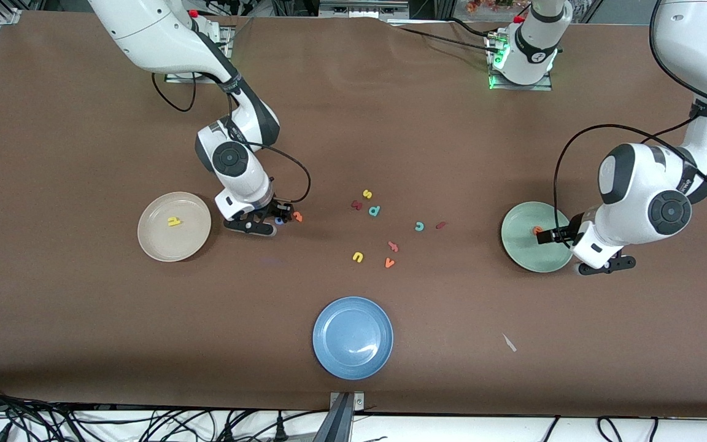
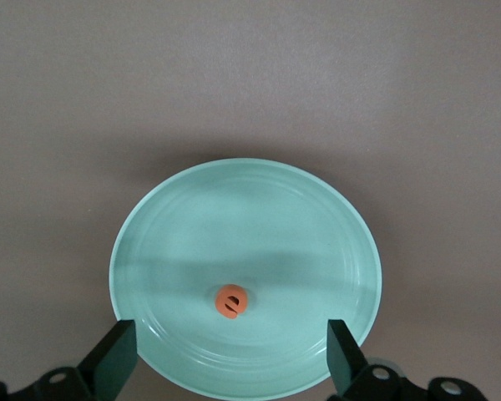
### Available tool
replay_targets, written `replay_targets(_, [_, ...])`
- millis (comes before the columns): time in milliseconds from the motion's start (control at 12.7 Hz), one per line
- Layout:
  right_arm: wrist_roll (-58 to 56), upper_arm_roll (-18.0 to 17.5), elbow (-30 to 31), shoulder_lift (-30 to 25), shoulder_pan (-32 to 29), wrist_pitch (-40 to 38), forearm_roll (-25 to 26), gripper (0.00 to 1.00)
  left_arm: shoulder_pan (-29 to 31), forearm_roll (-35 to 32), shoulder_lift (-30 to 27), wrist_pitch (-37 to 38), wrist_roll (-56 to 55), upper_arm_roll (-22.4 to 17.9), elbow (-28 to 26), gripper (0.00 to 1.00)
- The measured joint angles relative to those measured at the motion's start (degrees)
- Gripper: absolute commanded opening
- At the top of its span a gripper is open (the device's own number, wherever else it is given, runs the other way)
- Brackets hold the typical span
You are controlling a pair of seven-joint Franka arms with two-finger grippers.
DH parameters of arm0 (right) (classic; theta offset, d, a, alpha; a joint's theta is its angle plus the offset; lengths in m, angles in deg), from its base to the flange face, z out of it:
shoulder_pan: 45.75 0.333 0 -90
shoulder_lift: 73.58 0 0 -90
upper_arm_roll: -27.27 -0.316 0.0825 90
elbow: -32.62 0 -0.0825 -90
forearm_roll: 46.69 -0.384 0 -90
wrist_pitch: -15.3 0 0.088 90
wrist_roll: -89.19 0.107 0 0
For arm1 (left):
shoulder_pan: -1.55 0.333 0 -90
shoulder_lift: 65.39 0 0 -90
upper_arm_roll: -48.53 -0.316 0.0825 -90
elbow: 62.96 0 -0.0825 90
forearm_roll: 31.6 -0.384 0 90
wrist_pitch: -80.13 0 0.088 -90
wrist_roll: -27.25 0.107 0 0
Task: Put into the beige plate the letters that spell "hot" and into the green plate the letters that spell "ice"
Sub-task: 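Drop the orange e on the green plate while the right gripper grasps the blue o, then drop the blue o on the beige plate while the left gripper reaches the red bar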
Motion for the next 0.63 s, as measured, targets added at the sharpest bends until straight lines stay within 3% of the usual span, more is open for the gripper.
replay_targets(394, [0.1,0.0,-0.3,-0.1,0.0,0.0,0.3,0.25,0.0,0.0,0.0,0.7,0.0,0.2,0.8,1.00])
replay_targets(630, [0.1,-0.1,-0.4,-0.2,0.1,0.0,0.6,0.20,0.0,0.0,0.0,0.8,0.0,0.2,0.8,1.00])
